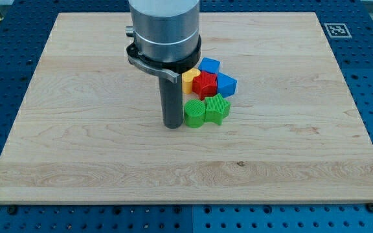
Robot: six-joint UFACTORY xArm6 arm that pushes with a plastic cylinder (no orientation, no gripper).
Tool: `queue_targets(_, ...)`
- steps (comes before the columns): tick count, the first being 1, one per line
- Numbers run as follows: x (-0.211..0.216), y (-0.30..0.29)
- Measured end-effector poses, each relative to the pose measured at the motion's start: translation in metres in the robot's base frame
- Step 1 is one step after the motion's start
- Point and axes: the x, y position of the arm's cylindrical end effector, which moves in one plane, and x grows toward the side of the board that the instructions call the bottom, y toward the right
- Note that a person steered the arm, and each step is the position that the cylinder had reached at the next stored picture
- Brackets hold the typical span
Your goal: Move the green circle to the bottom right of the blue triangle
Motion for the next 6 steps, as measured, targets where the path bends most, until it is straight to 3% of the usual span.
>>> queue_targets(6, -0.025, 0.128)
